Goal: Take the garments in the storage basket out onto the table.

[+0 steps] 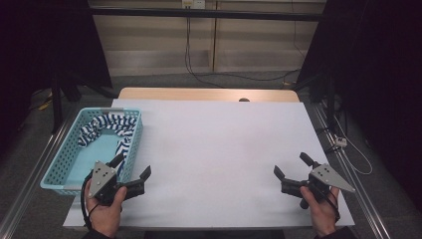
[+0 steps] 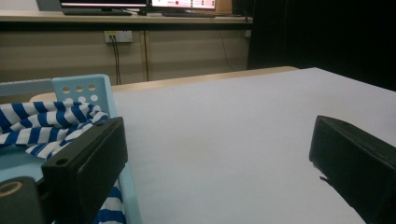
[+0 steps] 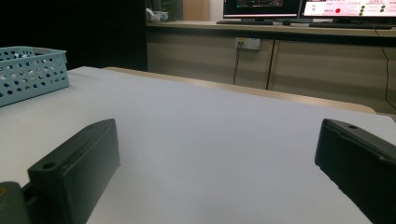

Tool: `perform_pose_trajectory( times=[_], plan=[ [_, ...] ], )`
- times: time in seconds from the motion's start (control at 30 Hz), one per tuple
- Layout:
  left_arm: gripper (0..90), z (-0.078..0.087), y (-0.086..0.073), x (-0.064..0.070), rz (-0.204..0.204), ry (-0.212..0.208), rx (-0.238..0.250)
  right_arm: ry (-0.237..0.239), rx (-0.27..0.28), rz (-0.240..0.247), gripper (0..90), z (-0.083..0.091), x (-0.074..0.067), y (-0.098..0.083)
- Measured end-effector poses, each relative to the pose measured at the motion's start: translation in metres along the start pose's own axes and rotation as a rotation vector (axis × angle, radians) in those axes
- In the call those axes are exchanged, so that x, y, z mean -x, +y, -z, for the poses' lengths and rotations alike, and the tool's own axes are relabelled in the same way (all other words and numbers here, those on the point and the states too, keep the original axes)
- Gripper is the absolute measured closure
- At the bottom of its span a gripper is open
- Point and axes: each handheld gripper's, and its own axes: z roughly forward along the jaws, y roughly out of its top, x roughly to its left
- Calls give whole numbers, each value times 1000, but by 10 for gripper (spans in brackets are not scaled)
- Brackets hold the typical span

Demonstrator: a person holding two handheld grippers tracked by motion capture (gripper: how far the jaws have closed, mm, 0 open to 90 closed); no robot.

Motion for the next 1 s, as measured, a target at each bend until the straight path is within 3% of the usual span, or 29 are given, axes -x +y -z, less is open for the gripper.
perform_pose_trajectory(
  times=[0.1,0.2,0.3,0.57,0.77,0.87,0.9,1.0],
  plan=[
    [42,0,1,-1,-18,7,-7,0,-9,-1,0,0,0,0],
    [43,1,3,-2,-20,-2,-12,4,-11,1,0,-1,0,0],
    [43,4,4,-3,-18,3,-49,8,-8,0,0,-2,0,-1],
    [43,13,12,-8,-21,21,-63,22,-14,-2,0,-7,0,-1],
    [50,12,19,-12,-14,-11,-77,23,-14,-8,0,-9,0,-1],
    [51,9,25,-15,-40,-27,-106,27,-14,-6,0,-8,0,0],
    [51,9,27,-17,-77,-38,-131,24,-13,-5,0,-8,0,0],
    [48,7,32,-21,-39,-57,-146,29,-20,-8,0,-8,1,-1]
  ],
)
